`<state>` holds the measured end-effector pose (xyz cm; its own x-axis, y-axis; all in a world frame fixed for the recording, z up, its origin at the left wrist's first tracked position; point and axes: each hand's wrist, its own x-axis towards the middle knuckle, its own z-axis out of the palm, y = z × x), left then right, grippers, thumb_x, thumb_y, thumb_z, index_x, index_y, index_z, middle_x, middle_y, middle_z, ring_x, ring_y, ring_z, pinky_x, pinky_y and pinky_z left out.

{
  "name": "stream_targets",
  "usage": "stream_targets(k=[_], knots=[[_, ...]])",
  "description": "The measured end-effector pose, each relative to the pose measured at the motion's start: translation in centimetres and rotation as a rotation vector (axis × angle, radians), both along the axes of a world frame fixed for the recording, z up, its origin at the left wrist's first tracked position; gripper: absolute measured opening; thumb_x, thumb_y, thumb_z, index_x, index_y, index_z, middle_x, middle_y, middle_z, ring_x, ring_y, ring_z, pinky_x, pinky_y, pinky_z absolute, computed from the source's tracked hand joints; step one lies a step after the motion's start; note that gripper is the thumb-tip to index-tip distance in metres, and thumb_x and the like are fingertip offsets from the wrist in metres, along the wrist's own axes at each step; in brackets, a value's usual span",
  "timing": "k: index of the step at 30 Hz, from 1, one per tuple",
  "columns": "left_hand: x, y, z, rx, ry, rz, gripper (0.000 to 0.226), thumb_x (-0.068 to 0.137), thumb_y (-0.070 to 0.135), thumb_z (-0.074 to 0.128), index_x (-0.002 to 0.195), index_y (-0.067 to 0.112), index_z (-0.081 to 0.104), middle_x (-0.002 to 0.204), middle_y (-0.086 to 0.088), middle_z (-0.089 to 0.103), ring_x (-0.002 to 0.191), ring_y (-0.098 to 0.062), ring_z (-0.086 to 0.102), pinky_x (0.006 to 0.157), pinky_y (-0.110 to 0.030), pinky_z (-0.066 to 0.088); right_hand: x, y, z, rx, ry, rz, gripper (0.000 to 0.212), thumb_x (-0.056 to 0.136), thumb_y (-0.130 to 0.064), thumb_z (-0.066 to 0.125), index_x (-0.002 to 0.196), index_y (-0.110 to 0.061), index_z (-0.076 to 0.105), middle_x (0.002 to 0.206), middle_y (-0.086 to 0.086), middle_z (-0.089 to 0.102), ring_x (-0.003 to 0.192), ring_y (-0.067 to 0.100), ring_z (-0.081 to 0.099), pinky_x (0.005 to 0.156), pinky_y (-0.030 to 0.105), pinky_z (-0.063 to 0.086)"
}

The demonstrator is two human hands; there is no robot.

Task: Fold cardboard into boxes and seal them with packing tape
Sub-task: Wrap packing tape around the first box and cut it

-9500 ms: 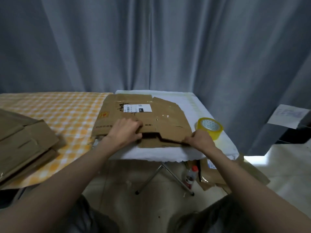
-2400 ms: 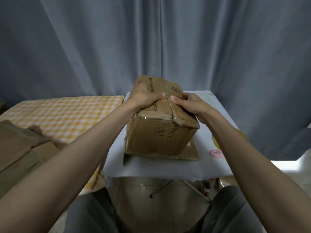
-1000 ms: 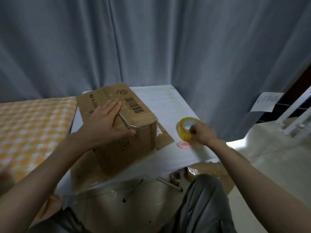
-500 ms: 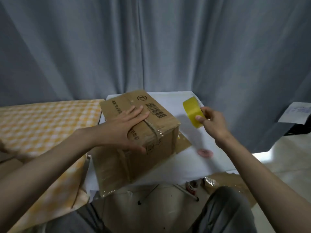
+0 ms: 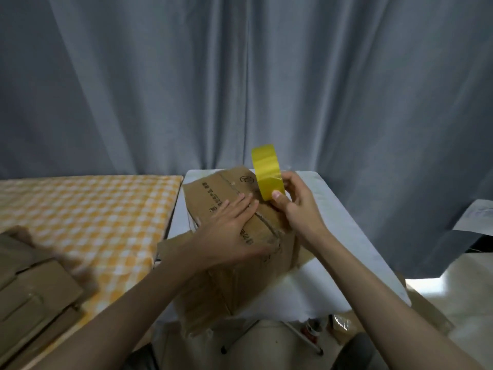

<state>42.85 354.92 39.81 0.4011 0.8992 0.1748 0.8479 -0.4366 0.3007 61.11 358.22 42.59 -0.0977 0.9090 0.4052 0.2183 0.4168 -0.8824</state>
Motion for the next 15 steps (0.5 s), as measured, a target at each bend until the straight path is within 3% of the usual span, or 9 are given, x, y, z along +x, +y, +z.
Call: stream_targets(k=[1,3,4,6,7,9,12,15], knots=[[-0.1,-0.2,0.3,-0.003,-0.115,0.017,0.108,0.069,0.089,0.033,0.156,0.026,0.027,0.164,0.009,0.017,0.15,-0.006,0.01,0.124,-0.032,0.006,-0.4,-0.1,-0.3,0.007,-0.012,0.004,0.028,0.092,0.007,0.057,0.117,-0.006,0.059,0.113,0.012,0.067,0.111,0.027,0.061,0.103,0.049,0.046],[-0.6,-0.3,1.1,0.046,-0.356,0.045,0.07,0.082,0.069,0.051,0.136,0.026,0.056,0.143,0.009,0.049,0.132,-0.006,0.042,0.116,-0.033,0.03,-0.6,-0.2,-0.4,0.02,-0.025,0.007,0.027,0.093,0.006,0.057,0.117,-0.006,0.058,0.113,0.009,0.068,0.11,0.023,0.061,0.102,0.047,0.047],[-0.7,-0.3,1.6,0.101,-0.456,0.048,0.049,0.088,0.056,0.057,0.124,0.023,0.062,0.129,0.008,0.058,0.12,-0.004,0.05,0.109,-0.033,0.039,-0.6,-0.2,-0.4,0.027,-0.028,0.01,0.027,0.093,0.006,0.058,0.117,-0.006,0.058,0.113,0.008,0.068,0.111,0.022,0.062,0.102,0.046,0.047],[-0.8,0.0,2.9,0.232,-0.588,0.065,0.025,0.094,0.035,0.064,0.112,0.017,0.061,0.113,0.006,0.06,0.106,0.003,0.053,0.096,-0.019,0.043,-0.4,-0.3,-0.3,0.032,-0.032,0.014,0.028,0.092,0.007,0.058,0.117,-0.005,0.059,0.114,0.008,0.068,0.112,0.022,0.061,0.103,0.043,0.047],[-0.7,0.2,3.7,0.304,-0.601,0.077,0.024,0.094,0.029,0.064,0.112,0.014,0.061,0.112,0.004,0.058,0.104,0.006,0.053,0.091,-0.01,0.039,-0.4,-0.3,-0.3,0.029,-0.033,0.014,0.028,0.092,0.007,0.058,0.117,-0.005,0.06,0.114,0.008,0.068,0.112,0.022,0.061,0.103,0.042,0.047],[-0.4,0.7,5.4,0.391,-0.551,0.062,0.03,0.097,0.025,0.061,0.124,0.012,0.059,0.117,0.002,0.052,0.105,0.003,0.052,0.089,-0.006,0.037,-0.6,-0.4,-0.3,0.035,-0.044,0.017,0.029,0.092,0.006,0.06,0.118,-0.007,0.06,0.114,0.006,0.068,0.111,0.019,0.062,0.101,0.038,0.048],[0.3,1.6,7.7,0.445,-0.375,-0.027,0.035,0.101,0.02,0.053,0.135,0.013,0.057,0.126,-0.003,0.048,0.117,-0.014,0.05,0.101,-0.024,0.04,-0.8,-0.5,-0.3,0.065,-0.092,0.016,0.029,0.091,0.005,0.062,0.117,-0.008,0.062,0.111,0.003,0.067,0.106,0.016,0.06,0.097,0.032,0.048],[0.8,2.6,9.6,0.455,-0.212,-0.101,0.028,0.102,0.022,0.053,0.123,0.013,0.068,0.12,-0.004,0.053,0.11,-0.017,0.048,0.098,-0.035,0.041,-0.8,-0.4,-0.3,0.071,-0.162,0.01,0.03,0.091,0.001,0.064,0.119,-0.01,0.062,0.114,0.003,0.065,0.107,0.018,0.058,0.096,0.029,0.046]])
